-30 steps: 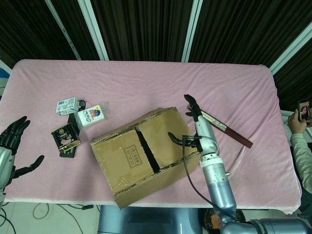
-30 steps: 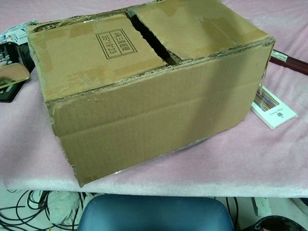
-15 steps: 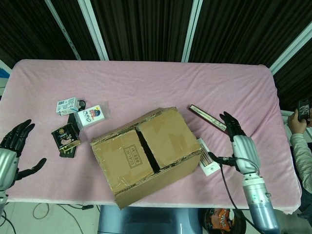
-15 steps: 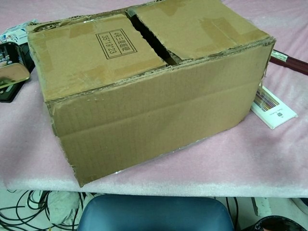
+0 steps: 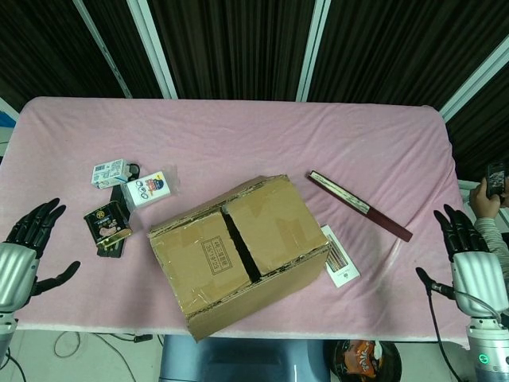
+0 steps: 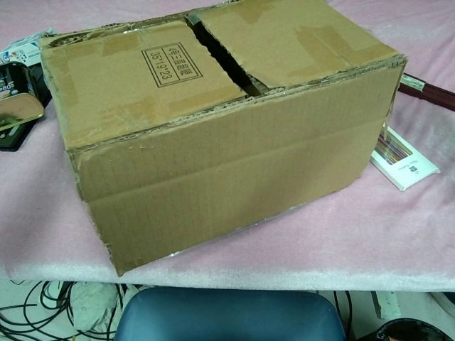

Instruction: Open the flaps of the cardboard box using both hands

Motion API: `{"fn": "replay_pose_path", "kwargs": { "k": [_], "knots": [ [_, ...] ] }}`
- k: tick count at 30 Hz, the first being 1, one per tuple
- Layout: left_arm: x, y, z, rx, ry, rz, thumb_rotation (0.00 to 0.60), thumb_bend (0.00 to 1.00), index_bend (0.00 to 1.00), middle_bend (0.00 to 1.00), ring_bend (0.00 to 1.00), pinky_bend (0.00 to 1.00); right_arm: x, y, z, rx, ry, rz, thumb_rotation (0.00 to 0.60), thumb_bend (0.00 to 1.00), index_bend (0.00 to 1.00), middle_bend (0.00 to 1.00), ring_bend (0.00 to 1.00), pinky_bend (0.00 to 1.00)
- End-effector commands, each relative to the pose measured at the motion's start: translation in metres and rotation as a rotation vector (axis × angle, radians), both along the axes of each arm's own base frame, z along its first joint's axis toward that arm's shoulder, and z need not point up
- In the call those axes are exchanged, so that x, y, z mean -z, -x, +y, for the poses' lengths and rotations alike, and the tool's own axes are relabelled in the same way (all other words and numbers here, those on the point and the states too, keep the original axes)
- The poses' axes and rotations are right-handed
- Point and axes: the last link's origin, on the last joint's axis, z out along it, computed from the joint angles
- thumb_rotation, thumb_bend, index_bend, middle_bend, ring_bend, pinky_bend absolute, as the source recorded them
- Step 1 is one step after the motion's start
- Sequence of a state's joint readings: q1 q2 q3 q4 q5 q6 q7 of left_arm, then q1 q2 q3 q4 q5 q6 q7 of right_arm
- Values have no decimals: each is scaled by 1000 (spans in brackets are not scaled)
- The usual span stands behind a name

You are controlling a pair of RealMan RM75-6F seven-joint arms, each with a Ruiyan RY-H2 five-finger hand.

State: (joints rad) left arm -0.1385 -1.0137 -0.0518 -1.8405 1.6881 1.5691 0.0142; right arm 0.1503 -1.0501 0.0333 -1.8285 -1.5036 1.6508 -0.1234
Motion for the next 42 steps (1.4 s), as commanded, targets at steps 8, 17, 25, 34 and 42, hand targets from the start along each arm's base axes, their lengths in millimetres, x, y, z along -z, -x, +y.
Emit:
{"fn": "replay_pose_path", "kwargs": {
  "k": [8,17,25,34,42],
  "knots": [
    [13,-34,16,70,127,107,600,282,0,22,40,143,7,33,1,28,20,17,600,232,0,0,0,210],
    [30,-94,43,160,390,327,600,502,4,58,70,192,9,36,-2,13,18,13,600,232,0,0,0,210],
    [51,-154,75,298,445,422,600,635,130,203,221,326,7,41,-4,27,20,-4,600,233,0,0,0,210],
    [74,-202,99,381,547,527,600,732,132,209,222,322,9,40,-8,33,13,-22,600,232,0,0,0,210],
    [91,-226,109,405,603,595,600,751,144,262,222,306,10,43,-7,44,11,-36,600,233,0,0,0,210]
  ]
}}
